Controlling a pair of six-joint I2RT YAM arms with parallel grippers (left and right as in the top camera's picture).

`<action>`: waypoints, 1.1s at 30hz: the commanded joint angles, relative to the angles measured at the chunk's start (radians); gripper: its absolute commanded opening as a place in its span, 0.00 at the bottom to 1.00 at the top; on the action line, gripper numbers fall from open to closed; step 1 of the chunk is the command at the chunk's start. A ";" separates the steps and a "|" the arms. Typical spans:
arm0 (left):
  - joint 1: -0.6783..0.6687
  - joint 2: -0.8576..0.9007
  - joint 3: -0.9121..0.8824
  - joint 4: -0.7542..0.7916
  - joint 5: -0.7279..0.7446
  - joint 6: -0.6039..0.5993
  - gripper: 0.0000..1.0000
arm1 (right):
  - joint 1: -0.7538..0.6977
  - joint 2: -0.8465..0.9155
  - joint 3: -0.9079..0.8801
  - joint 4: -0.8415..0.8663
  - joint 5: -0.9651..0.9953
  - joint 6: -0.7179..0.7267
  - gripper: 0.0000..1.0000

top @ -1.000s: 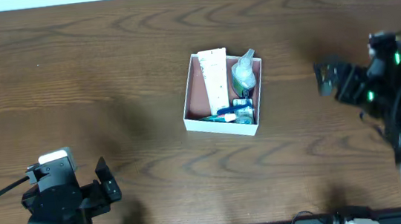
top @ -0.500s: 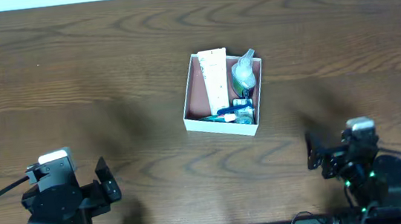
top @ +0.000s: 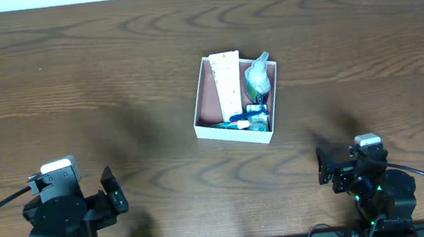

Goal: Pack container

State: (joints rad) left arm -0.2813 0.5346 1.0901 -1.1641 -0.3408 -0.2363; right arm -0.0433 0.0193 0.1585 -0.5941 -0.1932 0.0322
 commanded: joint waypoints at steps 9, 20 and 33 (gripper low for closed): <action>0.006 -0.001 0.007 -0.002 -0.009 -0.009 0.97 | 0.006 -0.008 -0.003 0.000 -0.005 -0.022 0.99; 0.038 -0.018 0.004 -0.010 -0.009 -0.009 0.98 | 0.006 -0.008 -0.003 0.000 -0.005 -0.022 0.99; 0.296 -0.357 -0.459 0.253 0.308 0.090 0.98 | 0.006 -0.008 -0.003 0.000 -0.005 -0.022 0.99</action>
State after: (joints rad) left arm 0.0032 0.2474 0.7383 -0.9558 -0.1394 -0.1886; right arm -0.0433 0.0181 0.1577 -0.5930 -0.1928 0.0319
